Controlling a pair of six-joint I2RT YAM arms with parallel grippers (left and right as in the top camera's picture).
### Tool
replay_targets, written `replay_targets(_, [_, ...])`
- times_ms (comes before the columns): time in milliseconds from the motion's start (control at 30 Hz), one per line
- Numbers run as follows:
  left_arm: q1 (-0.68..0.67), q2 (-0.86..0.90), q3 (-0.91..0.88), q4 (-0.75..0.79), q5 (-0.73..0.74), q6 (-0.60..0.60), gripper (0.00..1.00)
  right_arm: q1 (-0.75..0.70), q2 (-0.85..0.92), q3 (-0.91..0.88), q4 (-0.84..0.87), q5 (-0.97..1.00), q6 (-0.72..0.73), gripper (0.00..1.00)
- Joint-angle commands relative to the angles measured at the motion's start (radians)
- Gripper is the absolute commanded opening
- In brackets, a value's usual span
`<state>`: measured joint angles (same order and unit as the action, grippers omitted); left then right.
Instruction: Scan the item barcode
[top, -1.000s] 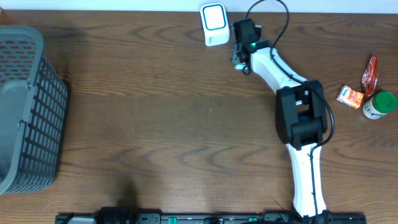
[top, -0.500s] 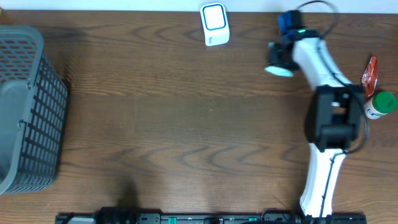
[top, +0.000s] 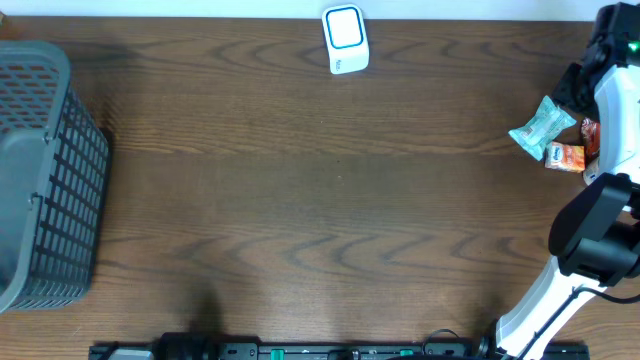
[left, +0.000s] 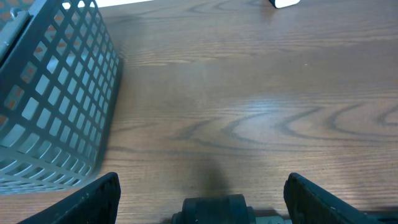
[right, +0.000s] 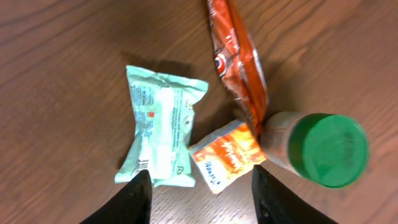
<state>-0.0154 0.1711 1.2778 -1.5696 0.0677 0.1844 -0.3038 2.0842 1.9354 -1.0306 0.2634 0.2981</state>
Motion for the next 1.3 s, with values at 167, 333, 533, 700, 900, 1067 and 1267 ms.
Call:
replay_targets(167, [-0.004,-0.002,0.002,-0.001,-0.009,0.01,0.84,0.047,-0.218,0.001,0.028,-0.151,-0.019,0.6])
replay_targets(333, [-0.004,-0.002,0.002,-0.001,-0.009,0.01,0.84,0.069,-0.517,0.001,0.146,-0.274,-0.019,0.96])
replay_targets(533, [-0.004,-0.002,0.002,-0.001,-0.009,0.01,0.84,0.069,-0.859,0.001,0.431,-0.344,-0.026,0.99])
replay_targets(700, [-0.004,-0.002,0.002,-0.001,-0.009,0.01,0.84,0.069,-1.101,0.001,0.439,-0.343,-0.201,0.99])
replay_targets(900, [-0.004,-0.002,0.002,-0.001,-0.009,0.01,0.84,0.07,-1.416,-0.097,0.291,-0.368,-0.292,0.99])
replay_targets(1067, [-0.004,-0.002,0.002,-0.001,-0.009,0.01,0.84,0.07,-1.666,-0.297,0.386,-0.366,-0.308,0.99])
replay_targets(1267, [-0.004,-0.002,0.002,-0.001,-0.009,0.01,0.84,0.073,-1.87,-0.475,0.411,-0.366,-0.367,0.99])
